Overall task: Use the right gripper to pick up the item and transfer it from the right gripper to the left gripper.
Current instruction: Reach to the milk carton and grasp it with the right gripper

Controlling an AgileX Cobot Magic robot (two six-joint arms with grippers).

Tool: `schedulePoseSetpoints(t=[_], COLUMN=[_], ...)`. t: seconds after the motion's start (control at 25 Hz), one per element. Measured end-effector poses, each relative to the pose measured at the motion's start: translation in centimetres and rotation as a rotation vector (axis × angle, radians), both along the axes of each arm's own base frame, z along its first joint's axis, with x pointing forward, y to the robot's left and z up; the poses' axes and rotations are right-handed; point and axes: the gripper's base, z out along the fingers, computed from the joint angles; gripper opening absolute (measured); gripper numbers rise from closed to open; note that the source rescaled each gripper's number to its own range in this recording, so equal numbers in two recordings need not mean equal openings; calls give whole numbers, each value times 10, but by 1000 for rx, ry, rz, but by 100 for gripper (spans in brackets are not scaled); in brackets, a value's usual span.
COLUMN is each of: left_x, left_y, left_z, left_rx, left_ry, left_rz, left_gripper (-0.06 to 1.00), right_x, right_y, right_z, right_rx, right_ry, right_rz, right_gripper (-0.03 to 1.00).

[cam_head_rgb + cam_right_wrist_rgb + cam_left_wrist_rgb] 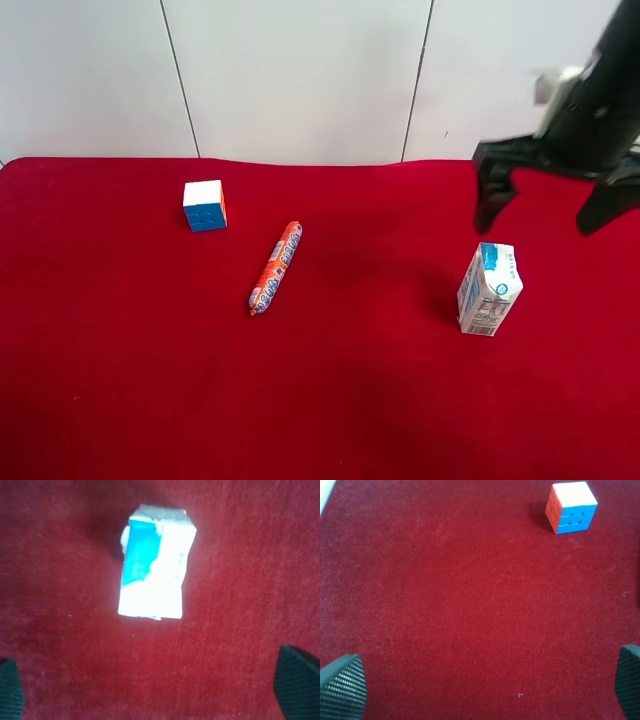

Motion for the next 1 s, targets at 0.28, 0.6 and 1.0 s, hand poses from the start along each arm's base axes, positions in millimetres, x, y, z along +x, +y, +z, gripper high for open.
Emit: schedulePoseSetpoints(t=[0.28, 0.6, 1.0], left_x=[0, 0, 0], left_y=[0, 0, 0], left_z=[0, 0, 0], left_rx=[0, 0, 0], left_ry=[0, 0, 0], left_rz=[0, 0, 0], left_gripper=[100, 100, 100], right_x=[17, 31, 38], right_y=[4, 6, 8], right_z=[-43, -65, -85], right_rx=[-46, -59, -63], right_ry=[138, 124, 138], right_rz=[5, 14, 23], right_gripper=[93, 91, 88])
